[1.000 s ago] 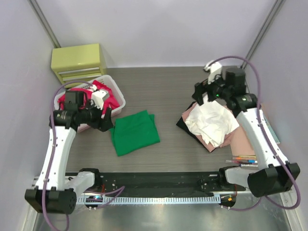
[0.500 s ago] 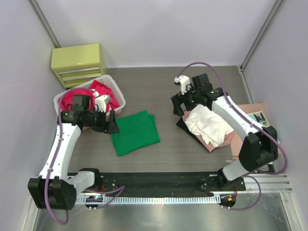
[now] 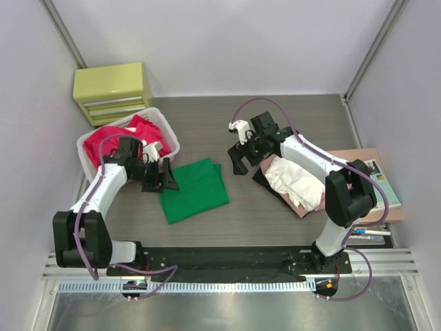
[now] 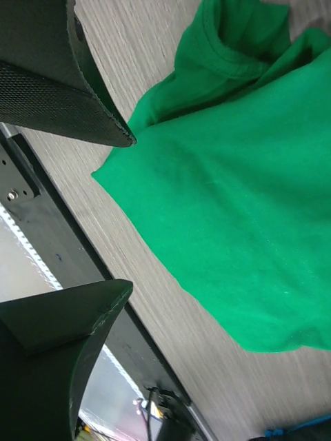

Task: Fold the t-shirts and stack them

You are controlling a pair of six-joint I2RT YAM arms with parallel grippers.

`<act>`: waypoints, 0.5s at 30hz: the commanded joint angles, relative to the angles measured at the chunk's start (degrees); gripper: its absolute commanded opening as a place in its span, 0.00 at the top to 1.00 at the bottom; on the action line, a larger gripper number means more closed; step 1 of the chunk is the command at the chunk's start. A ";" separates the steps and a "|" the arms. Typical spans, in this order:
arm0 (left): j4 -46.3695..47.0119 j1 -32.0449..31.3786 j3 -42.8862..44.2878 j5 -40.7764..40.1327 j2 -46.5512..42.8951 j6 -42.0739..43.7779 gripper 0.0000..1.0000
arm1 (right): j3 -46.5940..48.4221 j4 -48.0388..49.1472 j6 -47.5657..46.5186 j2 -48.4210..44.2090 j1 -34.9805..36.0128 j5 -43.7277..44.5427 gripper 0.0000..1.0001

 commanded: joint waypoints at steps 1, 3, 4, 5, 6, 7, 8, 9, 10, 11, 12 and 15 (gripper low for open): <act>5.02 0.93 0.33 -1.05 -0.97 -3.77 0.20 | -0.58 2.76 -0.92 0.88 -0.08 2.13 0.00; 4.93 0.93 0.33 -2.81 -0.62 -4.13 0.19 | -0.23 2.67 -1.45 1.94 -0.08 2.75 0.00; 4.93 0.93 0.42 -4.04 -0.01 -4.48 0.19 | 0.12 2.85 -1.63 3.07 -0.17 3.01 0.00; 4.50 0.93 0.59 -4.66 1.04 -4.57 0.18 | 0.21 3.02 -1.63 3.43 -0.08 3.28 0.00; 4.49 1.10 0.59 -5.45 1.57 -4.83 0.18 | 0.56 3.20 -1.54 3.87 -0.08 3.37 0.00; 4.41 1.10 0.59 -7.37 1.58 -5.10 0.18 | 0.83 3.37 -1.54 4.22 -0.08 3.54 0.00; 4.32 1.45 0.51 -8.44 1.58 -5.18 0.18 | 1.09 3.72 -1.37 5.10 -0.08 3.98 0.00; 4.23 3.37 0.42 -9.23 0.79 -5.36 0.18 | 1.44 4.16 -1.28 5.71 -0.17 4.24 0.00; 4.14 3.56 0.16 -10.72 0.27 -5.54 0.18 | 1.79 4.34 -1.45 6.16 -0.08 4.16 0.00; 4.32 3.56 -0.11 -11.34 -0.44 -5.89 0.17 | 2.14 4.34 -1.45 7.29 -0.08 4.25 0.00; 5.36 3.56 -0.46 -11.96 -1.66 -6.24 0.16 | 3.10 4.43 -1.45 7.91 -0.08 4.16 0.00; 4.76 3.48 -0.55 -14.68 -1.15 -7.03 0.05 | 5.04 4.69 -0.75 10.02 -0.08 3.54 0.00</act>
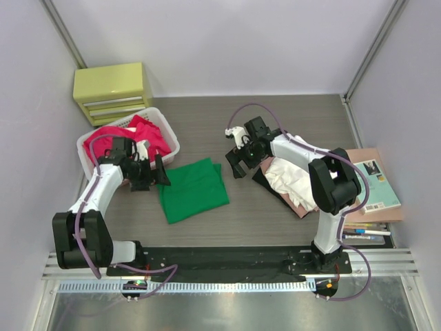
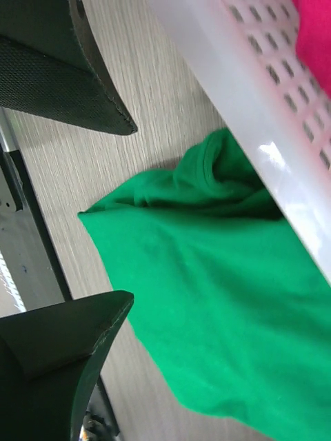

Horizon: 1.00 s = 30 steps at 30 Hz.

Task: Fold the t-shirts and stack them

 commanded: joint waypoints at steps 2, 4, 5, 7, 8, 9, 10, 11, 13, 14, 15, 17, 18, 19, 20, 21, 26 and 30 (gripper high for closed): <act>1.39 0.26 0.28 -4.53 0.74 -1.72 0.03 | 5.44 2.73 0.39 2.33 -0.01 0.29 0.00; 1.30 0.18 0.46 -3.56 3.36 -1.54 0.00 | 6.41 2.73 0.39 3.65 -0.01 0.46 0.00; 1.13 0.26 0.72 -3.29 4.25 -1.28 0.00 | 6.67 2.81 0.39 4.18 -0.10 0.55 0.00; 1.30 0.26 0.81 -1.28 6.53 -1.11 0.00 | 7.12 2.29 0.21 5.41 -0.01 -0.58 0.00; 1.30 0.18 0.98 -0.40 7.15 -0.93 0.00 | 7.29 2.03 0.30 5.85 -0.01 -1.46 0.00; 1.30 0.26 0.99 0.91 7.77 -0.84 0.00 | 7.38 1.85 0.39 5.94 -0.10 -3.99 0.00; 1.48 0.18 0.90 2.14 8.38 -0.67 0.00 | 7.38 1.85 0.74 6.12 -0.01 -5.41 0.00; 1.48 0.26 0.90 3.55 9.35 -0.40 0.00 | 7.47 1.59 0.83 6.20 -0.01 -7.60 0.00; 1.66 0.18 0.99 7.49 10.41 0.39 0.00 | 8.52 -1.21 -0.48 7.08 0.16 -14.17 0.00; 1.74 -0.26 1.07 8.30 11.11 0.56 0.00 | 9.31 -2.97 -1.53 7.52 0.25 -16.39 0.00; 1.83 -0.53 1.07 9.01 11.29 1.09 0.00 | 10.79 -4.81 -2.41 7.96 0.34 -18.15 0.00; 2.01 -1.40 0.99 11.47 10.94 1.44 0.01 | 11.16 -8.34 -4.71 7.79 0.51 -23.52 0.00; 2.18 -1.49 0.90 12.17 10.77 1.53 0.01 | 10.55 -8.69 -5.14 7.44 0.51 -24.92 0.00; 2.44 -3.24 0.64 12.70 10.59 1.53 0.01 | 10.37 -9.39 -6.11 7.09 0.60 -26.94 0.00; 3.32 -4.21 0.37 13.05 10.50 1.36 0.01 | 10.46 -9.92 -7.33 6.82 0.86 -27.31 0.00; 3.33 -4.57 0.20 13.14 10.50 1.18 0.01 | 10.54 -10.36 -7.61 6.82 1.13 -27.31 0.00; 3.06 -5.36 0.37 12.10 10.76 1.09 0.01 | 11.78 -11.25 -6.56 8.66 1.30 -25.12 0.00; 1.31 -5.54 1.07 8.93 10.94 1.53 0.01 | 11.42 -11.25 -6.73 8.75 1.31 -26.69 0.00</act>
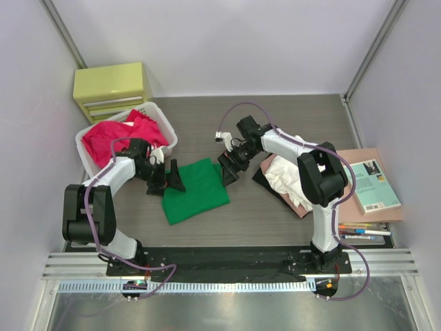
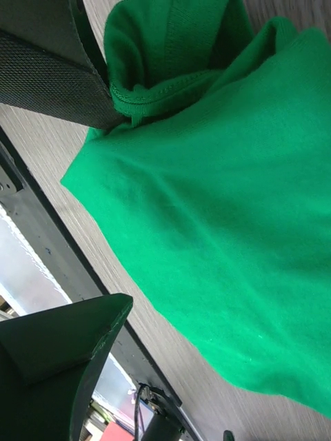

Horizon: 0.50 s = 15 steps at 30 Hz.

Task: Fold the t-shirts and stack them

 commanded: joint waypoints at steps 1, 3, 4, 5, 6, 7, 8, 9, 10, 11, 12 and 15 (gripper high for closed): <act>-2.25 -0.16 1.49 -1.87 -0.12 1.00 0.01 | 1.79 -0.84 -1.16 0.38 0.26 -2.91 0.00; -3.05 0.28 2.46 -2.75 -0.47 1.27 0.02 | 1.79 -0.67 -1.42 0.56 0.26 -2.74 0.00; -3.84 0.37 2.63 -3.71 -0.99 1.62 0.02 | 1.87 -0.67 -1.42 0.73 0.26 -2.74 0.00; -4.02 0.45 3.07 -4.77 -1.17 1.45 0.02 | 1.96 -0.75 -1.51 0.73 0.17 -2.83 0.00; -4.20 0.54 3.16 -6.26 -1.35 1.28 0.02 | 2.05 -0.67 -1.51 0.73 0.26 -3.26 0.00; -4.11 0.72 3.08 -6.79 -1.52 1.01 0.02 | 2.13 -0.67 -1.42 0.65 0.26 -3.53 0.00; -4.02 0.81 2.99 -7.41 -1.61 0.84 0.03 | 2.31 -0.49 -1.25 0.65 0.34 -3.88 0.00; -4.02 0.81 2.99 -9.24 -1.70 0.14 0.03 | 2.40 -0.06 -0.90 0.65 0.34 -4.75 0.00; -4.02 0.81 2.99 -9.87 -1.79 -0.04 0.03 | 2.57 0.21 -0.28 0.91 0.52 -5.02 0.00; -4.28 0.81 3.07 -10.74 -2.05 -0.22 0.03 | 2.58 0.56 -0.02 0.91 0.61 -5.11 0.00; -4.29 0.81 3.16 -11.54 -2.31 -0.39 0.03 | 2.58 1.35 0.16 1.08 0.78 -4.94 0.00; -4.20 0.72 3.16 -12.86 -2.58 -0.66 0.03 | 2.23 3.01 1.04 2.23 1.49 -4.41 0.00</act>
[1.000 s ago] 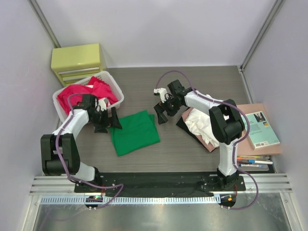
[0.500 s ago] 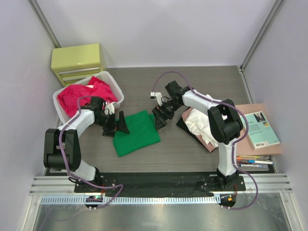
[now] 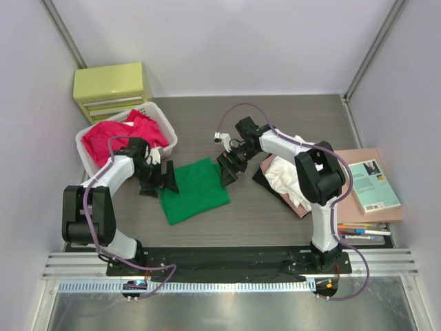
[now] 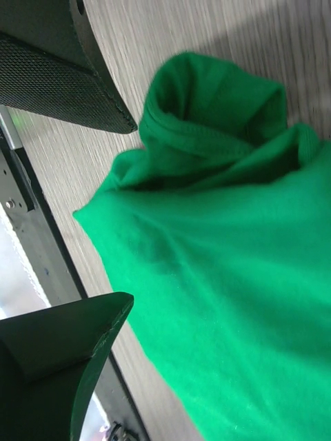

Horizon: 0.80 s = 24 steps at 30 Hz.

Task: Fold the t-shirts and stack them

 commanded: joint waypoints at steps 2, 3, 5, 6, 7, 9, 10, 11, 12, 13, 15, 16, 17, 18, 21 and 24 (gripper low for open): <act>-1.07 0.32 1.89 -4.65 -2.41 -0.84 0.03 | 2.11 3.09 1.35 2.25 1.42 -2.84 0.00; -0.90 0.33 1.90 -4.48 -2.32 -0.92 0.03 | 2.12 3.53 1.52 2.52 1.68 -3.10 0.00; -0.90 0.41 1.98 -4.12 -1.36 -0.92 0.04 | 2.55 3.88 1.87 3.74 2.47 -3.54 0.00; -0.99 0.41 2.07 -4.04 -0.48 -1.01 0.04 | 2.82 3.97 2.22 4.10 2.74 -3.54 0.00; -0.99 0.41 2.16 -3.77 -0.12 -1.01 0.05 | 3.08 3.97 2.31 4.45 3.00 -3.81 0.00; -0.20 0.33 1.98 -3.60 0.32 -1.10 0.05 | 2.73 4.67 2.75 4.72 3.88 -4.34 0.00; 0.15 0.41 1.81 -3.42 0.41 -1.19 0.05 | 2.56 4.93 2.84 4.80 4.23 -4.07 0.00; 0.59 0.41 1.37 -3.16 0.75 -1.53 0.06 | 2.21 5.55 3.02 4.81 4.58 -3.55 0.00; 0.94 0.41 1.19 -2.90 0.93 -1.62 0.07 | 1.86 6.07 3.45 4.81 4.85 -3.54 0.00; 1.30 0.50 1.02 -2.46 1.37 -1.71 0.14 | 1.68 6.43 3.63 4.89 4.94 -3.46 0.05; 1.30 0.50 0.93 -2.02 1.55 -1.71 0.40 | 1.24 6.95 4.07 5.16 5.11 -3.20 0.25; 1.30 0.59 0.84 -1.93 1.20 -1.63 0.50 | 1.24 6.96 4.25 5.50 5.11 -3.11 0.40; 1.39 0.59 0.84 -1.67 0.94 -1.71 0.71 | 1.24 7.13 4.33 5.60 5.11 -2.93 0.49; 1.30 0.59 0.67 -1.66 0.85 -1.71 0.87 | 1.24 7.13 4.42 5.60 5.11 -2.32 0.63; 1.39 0.59 0.49 -1.93 0.32 -1.89 1.00 | 0.71 7.31 4.34 5.16 5.20 -1.70 0.99; 1.39 0.59 0.49 -2.01 0.32 -2.06 1.00 | 0.01 7.40 3.90 4.28 5.29 -1.17 0.99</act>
